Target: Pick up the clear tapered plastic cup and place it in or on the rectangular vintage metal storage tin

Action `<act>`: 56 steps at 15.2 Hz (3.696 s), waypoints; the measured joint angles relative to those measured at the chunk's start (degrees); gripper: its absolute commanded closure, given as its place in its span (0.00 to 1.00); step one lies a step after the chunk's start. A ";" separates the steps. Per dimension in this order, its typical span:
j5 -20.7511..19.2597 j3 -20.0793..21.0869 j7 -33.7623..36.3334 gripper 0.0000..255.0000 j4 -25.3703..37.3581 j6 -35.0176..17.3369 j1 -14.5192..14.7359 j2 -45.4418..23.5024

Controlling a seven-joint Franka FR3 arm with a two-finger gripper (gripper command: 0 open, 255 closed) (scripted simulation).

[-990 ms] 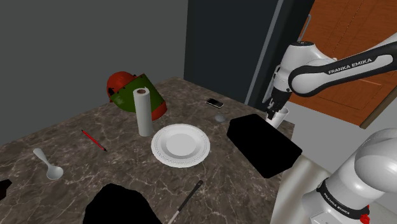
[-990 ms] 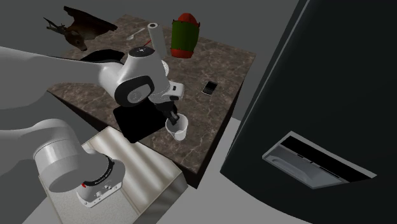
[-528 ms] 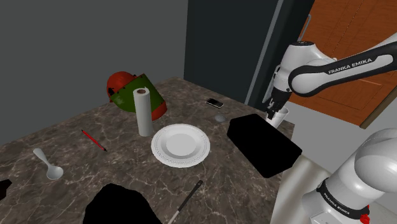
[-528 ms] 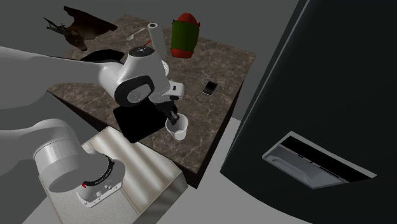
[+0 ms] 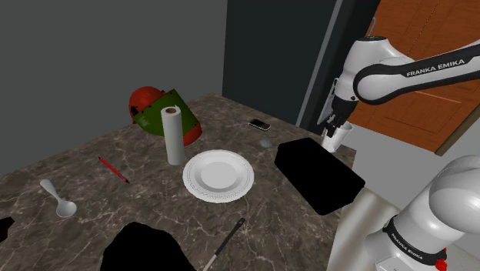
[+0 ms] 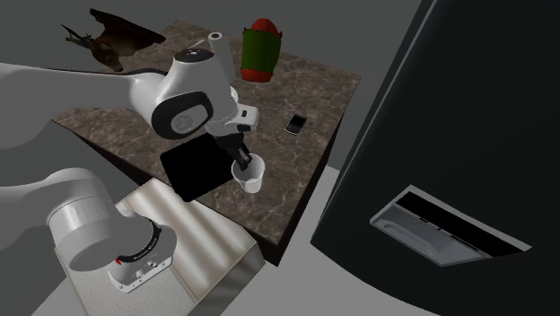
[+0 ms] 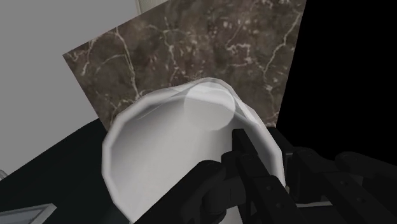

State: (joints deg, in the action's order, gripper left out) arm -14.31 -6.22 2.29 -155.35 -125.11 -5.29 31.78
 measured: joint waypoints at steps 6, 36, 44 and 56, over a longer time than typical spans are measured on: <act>0.74 0.26 -0.96 1.00 3.01 5.59 0.23 2.64; 10.42 13.34 9.28 1.00 16.67 29.42 6.51 11.10; 14.87 19.63 16.18 1.00 16.87 30.38 9.25 11.26; 15.77 20.84 17.35 1.00 7.79 21.38 9.84 11.25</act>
State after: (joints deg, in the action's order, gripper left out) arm 1.46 14.62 19.65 -147.56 -103.72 4.55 43.03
